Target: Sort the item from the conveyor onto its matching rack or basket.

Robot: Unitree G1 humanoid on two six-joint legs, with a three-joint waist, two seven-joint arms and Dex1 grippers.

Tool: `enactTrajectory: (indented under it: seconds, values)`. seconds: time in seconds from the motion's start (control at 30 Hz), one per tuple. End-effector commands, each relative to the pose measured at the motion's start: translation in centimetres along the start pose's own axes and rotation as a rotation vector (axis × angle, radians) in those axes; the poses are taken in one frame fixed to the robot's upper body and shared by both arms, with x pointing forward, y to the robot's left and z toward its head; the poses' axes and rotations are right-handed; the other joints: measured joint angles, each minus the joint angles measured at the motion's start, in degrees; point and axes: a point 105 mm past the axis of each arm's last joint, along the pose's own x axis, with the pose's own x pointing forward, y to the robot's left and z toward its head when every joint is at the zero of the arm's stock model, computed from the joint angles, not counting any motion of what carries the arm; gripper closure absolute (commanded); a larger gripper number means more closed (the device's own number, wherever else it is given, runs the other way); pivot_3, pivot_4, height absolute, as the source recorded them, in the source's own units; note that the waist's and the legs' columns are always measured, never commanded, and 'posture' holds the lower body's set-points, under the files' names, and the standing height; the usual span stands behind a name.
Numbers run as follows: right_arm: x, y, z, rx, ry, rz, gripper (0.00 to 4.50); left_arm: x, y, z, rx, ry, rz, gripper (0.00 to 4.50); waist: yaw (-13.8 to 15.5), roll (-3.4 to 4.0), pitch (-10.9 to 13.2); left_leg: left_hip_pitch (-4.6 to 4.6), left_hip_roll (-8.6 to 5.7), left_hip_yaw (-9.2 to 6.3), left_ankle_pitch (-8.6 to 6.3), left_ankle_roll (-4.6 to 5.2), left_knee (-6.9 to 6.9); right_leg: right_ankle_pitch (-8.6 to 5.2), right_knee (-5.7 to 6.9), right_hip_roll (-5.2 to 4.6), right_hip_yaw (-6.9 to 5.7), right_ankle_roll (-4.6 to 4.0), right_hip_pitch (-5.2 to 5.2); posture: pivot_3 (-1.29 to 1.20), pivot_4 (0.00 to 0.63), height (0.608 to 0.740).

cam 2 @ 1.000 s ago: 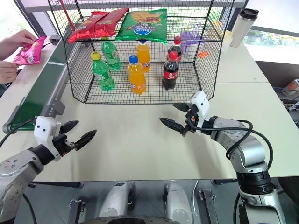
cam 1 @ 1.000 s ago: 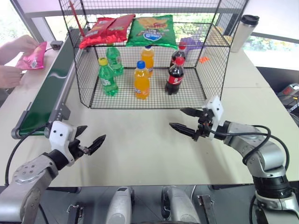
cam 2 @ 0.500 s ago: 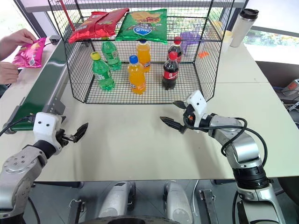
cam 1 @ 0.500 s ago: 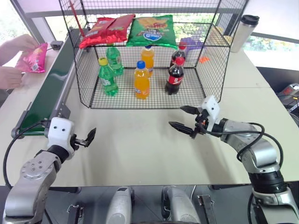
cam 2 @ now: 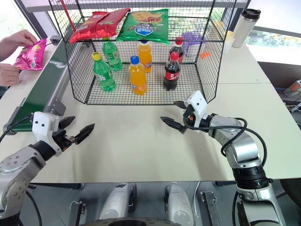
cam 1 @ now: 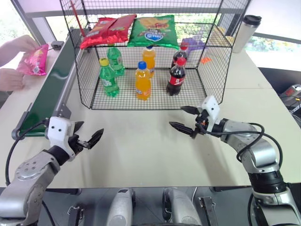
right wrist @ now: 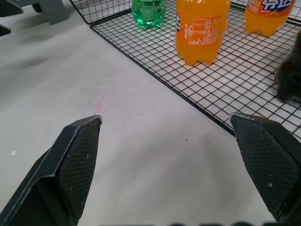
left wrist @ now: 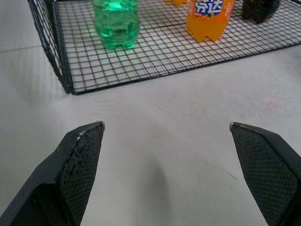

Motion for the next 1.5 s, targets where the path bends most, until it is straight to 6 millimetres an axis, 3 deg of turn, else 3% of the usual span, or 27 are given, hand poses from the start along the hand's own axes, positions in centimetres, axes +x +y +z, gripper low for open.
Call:
enactTrajectory:
  seconds: [0.03,1.13,1.3,1.43,1.5]
  values:
    - [0.3,0.1,1.3,-0.029,-0.044,0.014,0.0,-0.1,-0.6,1.3,0.027,-0.04,-0.014,0.06,0.0,0.0,0.0,0.0,0.0,0.0,0.0,0.0,0.0,0.0,0.0,0.0,0.0,0.0,0.0,0.0,0.15,0.74]
    - [1.1,-0.5,1.2,-0.053,-0.044,0.013,0.0,-0.4,-1.0,0.9,0.044,0.004,-0.012,0.06,-0.02,0.0,0.0,0.0,0.0,0.01,0.0,0.0,0.0,0.0,0.0,0.0,0.0,0.0,0.0,0.0,0.15,0.74]
    - [1.1,-0.5,2.7,0.002,-0.083,0.085,0.0,-2.0,-0.2,3.7,0.098,-0.062,0.047,0.06,-0.11,0.0,0.0,0.0,0.01,-0.01,0.0,0.0,0.01,0.01,0.02,0.02,0.0,0.0,0.0,0.0,0.15,0.74]
    - [1.2,1.4,6.9,0.089,-0.193,0.26,0.0,-5.7,3.8,8.4,0.429,-0.049,0.26,0.06,-0.4,-0.03,0.03,0.01,0.05,-0.05,0.0,0.0,0.0,0.0,0.08,0.09,0.0,-0.01,-0.03,0.0,0.15,0.74]
    - [1.8,2.1,8.7,0.089,-0.236,0.306,0.0,-7.2,5.9,9.1,0.676,0.074,0.359,0.06,-0.57,0.05,0.01,0.04,0.07,-0.04,0.0,0.0,-0.05,-0.01,0.06,0.14,0.01,-0.04,-0.05,0.0,0.15,0.74]
